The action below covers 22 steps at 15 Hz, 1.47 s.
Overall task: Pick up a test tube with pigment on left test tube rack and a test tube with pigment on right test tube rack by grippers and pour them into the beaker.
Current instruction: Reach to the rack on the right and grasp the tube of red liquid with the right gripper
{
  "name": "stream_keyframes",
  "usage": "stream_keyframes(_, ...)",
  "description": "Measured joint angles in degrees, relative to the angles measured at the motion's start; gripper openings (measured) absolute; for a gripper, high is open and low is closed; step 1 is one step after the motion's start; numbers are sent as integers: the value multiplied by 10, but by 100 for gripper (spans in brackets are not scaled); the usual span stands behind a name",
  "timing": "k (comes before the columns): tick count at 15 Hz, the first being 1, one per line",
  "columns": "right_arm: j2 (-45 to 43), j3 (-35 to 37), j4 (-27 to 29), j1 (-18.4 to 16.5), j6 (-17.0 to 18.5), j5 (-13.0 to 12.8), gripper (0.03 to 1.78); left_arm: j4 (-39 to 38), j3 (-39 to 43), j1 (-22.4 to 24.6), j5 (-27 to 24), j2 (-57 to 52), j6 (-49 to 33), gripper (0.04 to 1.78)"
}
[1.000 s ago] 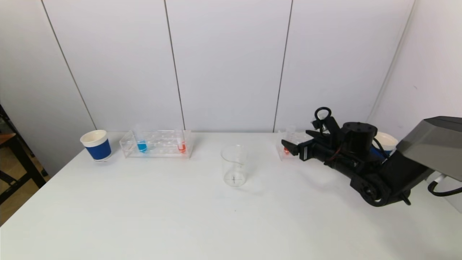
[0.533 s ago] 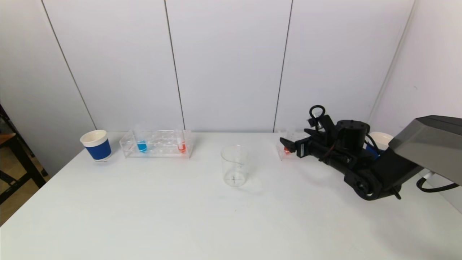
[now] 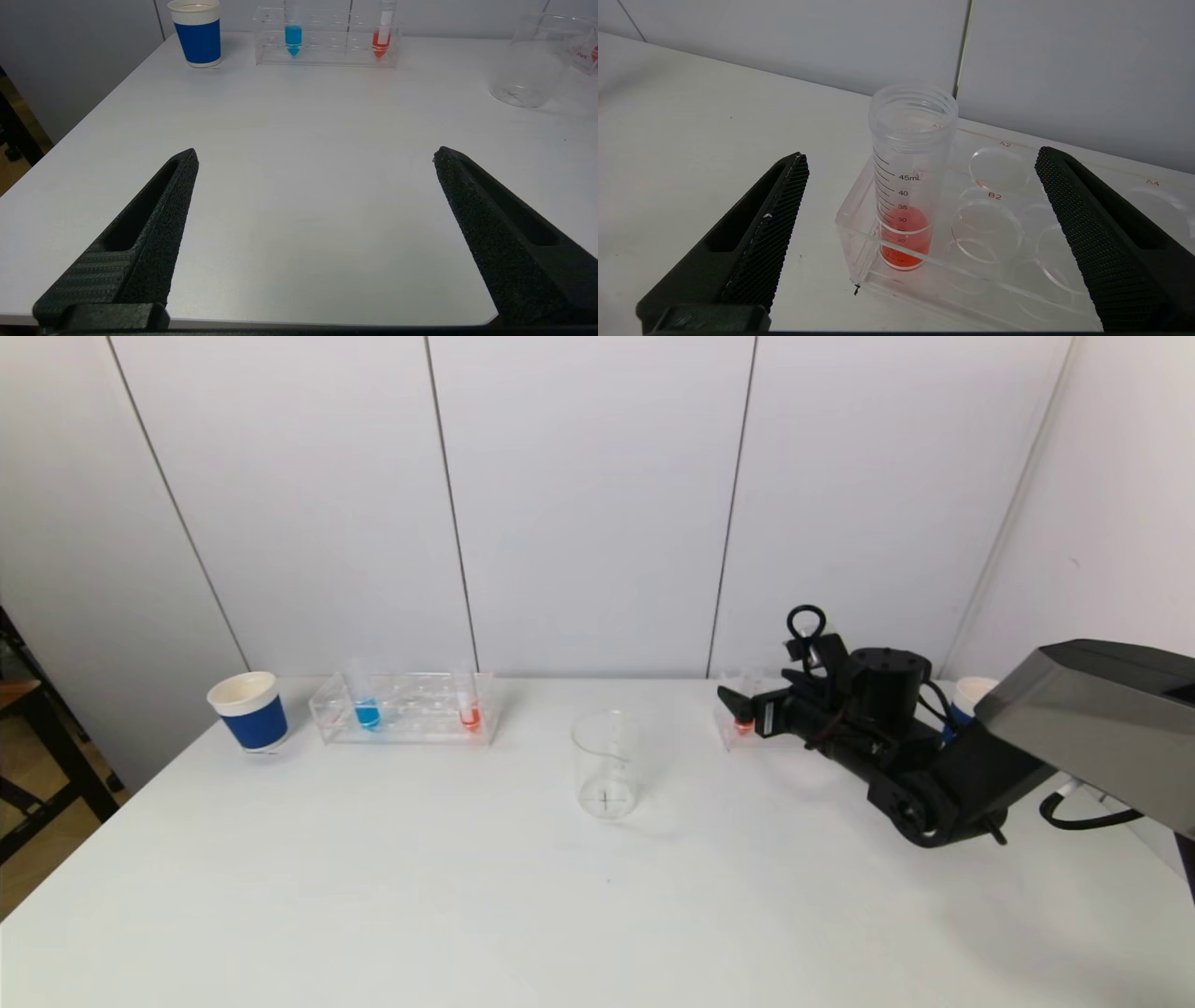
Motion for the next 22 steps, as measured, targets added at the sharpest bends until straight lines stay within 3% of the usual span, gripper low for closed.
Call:
stream_keyframes(10,15,-15,-7,6,18,-28,177,0,0,0,0,0,0,176)
stream_keyframes(17,16,-16,-5,7,25,-30,176,0,0,0,0,0,0,176)
stream_keyframes(19,16,-16,-5,9,25,-30,166,0,0,0,0,0,0,176)
stream_keyframes(22,15,-16,-4,12,25,-30,131,0,0,0,0,0,0,176)
